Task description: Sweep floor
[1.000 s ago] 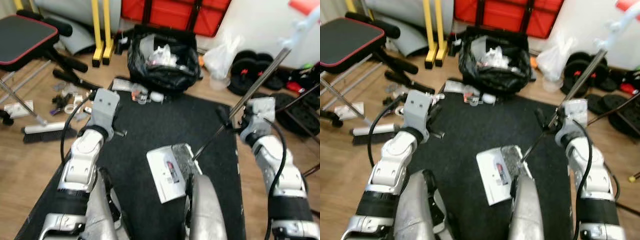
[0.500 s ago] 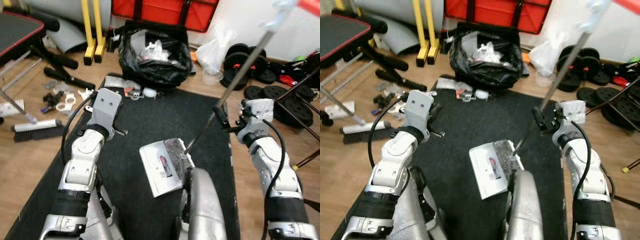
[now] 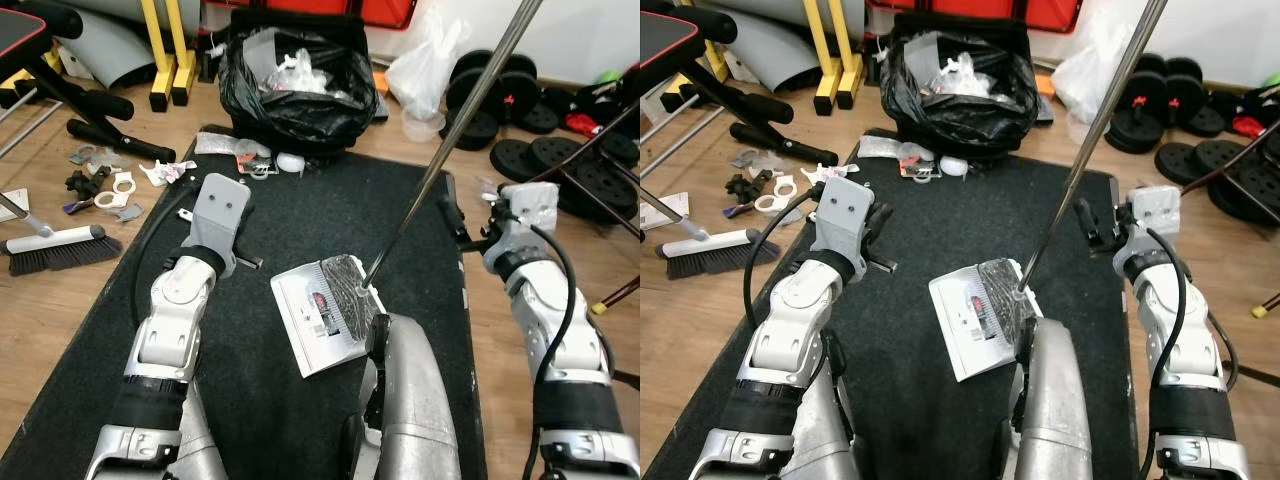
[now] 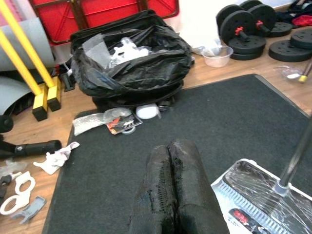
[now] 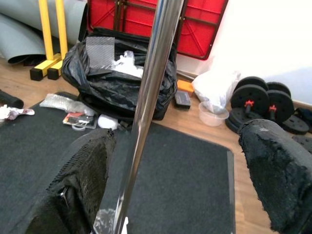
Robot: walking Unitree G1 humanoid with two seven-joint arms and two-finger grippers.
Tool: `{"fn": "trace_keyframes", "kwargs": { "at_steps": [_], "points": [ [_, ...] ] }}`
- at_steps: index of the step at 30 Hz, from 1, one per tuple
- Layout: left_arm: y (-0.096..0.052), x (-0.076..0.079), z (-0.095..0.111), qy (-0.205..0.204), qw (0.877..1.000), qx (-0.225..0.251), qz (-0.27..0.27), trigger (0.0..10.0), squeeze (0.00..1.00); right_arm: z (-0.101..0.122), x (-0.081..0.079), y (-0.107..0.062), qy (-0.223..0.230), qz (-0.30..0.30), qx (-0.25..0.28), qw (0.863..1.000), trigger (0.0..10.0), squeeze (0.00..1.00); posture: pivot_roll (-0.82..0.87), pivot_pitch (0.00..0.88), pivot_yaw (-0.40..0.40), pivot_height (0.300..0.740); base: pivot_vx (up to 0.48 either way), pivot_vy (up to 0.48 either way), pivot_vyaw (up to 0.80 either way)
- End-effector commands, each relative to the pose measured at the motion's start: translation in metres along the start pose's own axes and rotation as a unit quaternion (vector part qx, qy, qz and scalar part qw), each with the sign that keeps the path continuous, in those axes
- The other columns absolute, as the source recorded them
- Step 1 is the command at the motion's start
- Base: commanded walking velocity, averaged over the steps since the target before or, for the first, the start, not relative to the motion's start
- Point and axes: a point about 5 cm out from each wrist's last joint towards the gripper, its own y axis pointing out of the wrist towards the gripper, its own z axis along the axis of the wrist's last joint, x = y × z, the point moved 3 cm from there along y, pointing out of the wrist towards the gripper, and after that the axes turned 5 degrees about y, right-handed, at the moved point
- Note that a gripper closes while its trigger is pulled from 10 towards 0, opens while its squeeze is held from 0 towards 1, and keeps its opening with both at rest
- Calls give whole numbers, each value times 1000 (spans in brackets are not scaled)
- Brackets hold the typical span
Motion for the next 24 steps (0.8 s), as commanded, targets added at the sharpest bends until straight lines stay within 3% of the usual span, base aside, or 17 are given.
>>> {"fn": "trace_keyframes", "kwargs": {
  "at_steps": [1,13,14,16,20,24],
  "points": [
    [0,-3,-1,2,1000,-6,30,10000,0,-4,4,1,-3,-2,-10,1000,10000,0,-165,97,-122,390,0,0,0],
    [-4,-4,0,3,999,-4,32,10000,0,-5,11,13,-14,-5,-15,1000,10000,0,-166,107,-119,345,0,0,0],
    [-10,0,6,-3,1000,16,23,10000,0,-3,4,29,4,12,-16,1000,10000,0,-145,141,-120,335,0,0,0],
    [-17,6,12,-20,999,32,8,10000,0,-4,-3,39,22,24,-21,999,10000,0,-135,159,-123,325,0,0,0],
    [-30,11,17,-25,999,42,-2,10000,0,-17,-11,44,44,37,-43,997,10000,0,-116,207,-126,310,0,0,0],
    [-39,12,18,-17,999,41,0,10000,0,-16,-21,48,49,59,-43,996,10000,0,-104,242,-123,300,0,0,0]
  ]
}}
